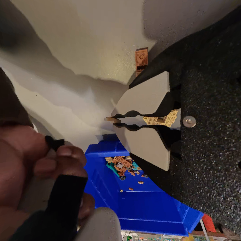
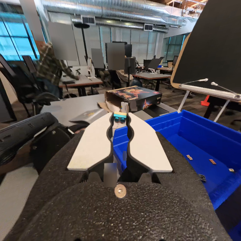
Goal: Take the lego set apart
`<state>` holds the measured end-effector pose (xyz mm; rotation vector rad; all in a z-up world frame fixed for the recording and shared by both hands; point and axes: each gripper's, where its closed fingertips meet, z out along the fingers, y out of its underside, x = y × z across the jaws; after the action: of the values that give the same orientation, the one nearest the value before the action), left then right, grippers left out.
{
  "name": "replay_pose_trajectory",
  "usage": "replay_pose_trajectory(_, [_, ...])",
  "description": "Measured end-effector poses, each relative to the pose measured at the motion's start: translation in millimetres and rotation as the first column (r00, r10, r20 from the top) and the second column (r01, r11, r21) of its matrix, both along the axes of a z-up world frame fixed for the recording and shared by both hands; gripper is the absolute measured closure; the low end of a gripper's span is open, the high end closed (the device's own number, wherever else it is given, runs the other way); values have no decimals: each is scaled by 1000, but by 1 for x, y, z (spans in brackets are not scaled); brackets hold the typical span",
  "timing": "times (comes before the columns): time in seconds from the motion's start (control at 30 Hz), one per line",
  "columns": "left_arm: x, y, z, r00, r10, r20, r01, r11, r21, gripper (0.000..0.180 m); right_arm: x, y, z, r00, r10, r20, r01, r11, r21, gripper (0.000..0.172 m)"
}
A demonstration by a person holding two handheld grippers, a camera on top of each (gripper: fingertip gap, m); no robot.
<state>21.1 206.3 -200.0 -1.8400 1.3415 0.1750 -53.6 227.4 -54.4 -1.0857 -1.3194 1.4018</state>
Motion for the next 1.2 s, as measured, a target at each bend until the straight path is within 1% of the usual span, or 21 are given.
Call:
replay_pose_trajectory(0.1, [-5,3,-7,999,45,10,-45,998,-33,170,-2,-6,-6,1000,1,23,-3,999,48,154])
replay_pose_trajectory(0.17, [-9,3,-12,997,68,22,-66,995,-70,165,-2,-7,-9,999,9,34,-10,999,43,154])
replay_pose_trajectory(0.3, [-17,4,-19,996,82,19,-80,993,-91,159,-2,-4,-11,999,13,41,-14,1000,4,154])
replay_pose_trajectory(0.37, [-22,8,-10,994,98,45,-96,994,-56,156,-1,-1,-10,999,17,41,-16,1000,-25,154])
replay_pose_trajectory(0.4, [-25,11,1,991,110,72,-109,994,-12,156,0,1,-9,999,22,37,-20,999,-46,154])
replay_pose_trajectory(0.47, [-35,17,31,979,133,155,-150,984,99,156,3,3,-5,999,39,20,-37,993,-113,154])
replay_pose_trajectory(0.53, [-49,19,64,959,154,240,-209,952,223,162,6,8,2,998,56,-10,-57,977,-204,154])
replay_pose_trajectory(0.57, [-58,20,79,948,168,269,-246,926,287,165,7,11,4,998,64,-23,-68,966,-250,154])
replay_pose_trajectory(0.63, [-77,22,108,930,213,298,-331,839,433,167,7,15,6,997,75,-36,-83,943,-324,154])
replay_pose_trajectory(0.67, [-85,22,119,926,233,298,-360,785,504,166,6,16,5,996,80,-36,-88,934,-346,154])
replay_pose_trajectory(0.7, [-88,22,126,927,245,285,-368,744,558,165,5,14,3,996,85,-33,-91,930,-357,154])
replay_pose_trajectory(0.77, [-85,21,130,939,249,239,-345,705,620,163,0,8,-2,995,97,-18,-97,929,-356,154])
replay_pose_trajectory(0.87, [-78,24,125,952,253,175,-304,693,654,161,-4,-5,-4,993,120,-19,-118,926,-359,154])
replay_pose_trajectory(0.93, [-77,26,125,951,259,170,-304,672,675,159,-6,-13,-3,990,137,-25,-137,923,-359,154])
replay_pose_trajectory(0.97, [-76,25,126,951,256,174,-303,661,687,162,-7,-17,-4,990,140,-23,-139,925,-353,154])
replay_pose_trajectory(1.0, [-79,24,129,945,268,185,-318,635,704,171,-8,-18,-4,990,136,-26,-137,930,-342,154])
replay_pose_trajectory(1.03, [-81,23,132,944,267,193,-321,621,715,174,-8,-20,-4,990,135,-27,-137,936,-326,155])
replay_pose_trajectory(1.1, [-81,21,133,946,246,209,-320,630,707,176,-7,-23,-4,991,135,-19,-135,950,-283,155])
replay_pose_trajectory(1.2, [-82,20,134,948,260,185,-309,606,733,176,-7,-24,-5,993,116,0,-113,968,-225,155])
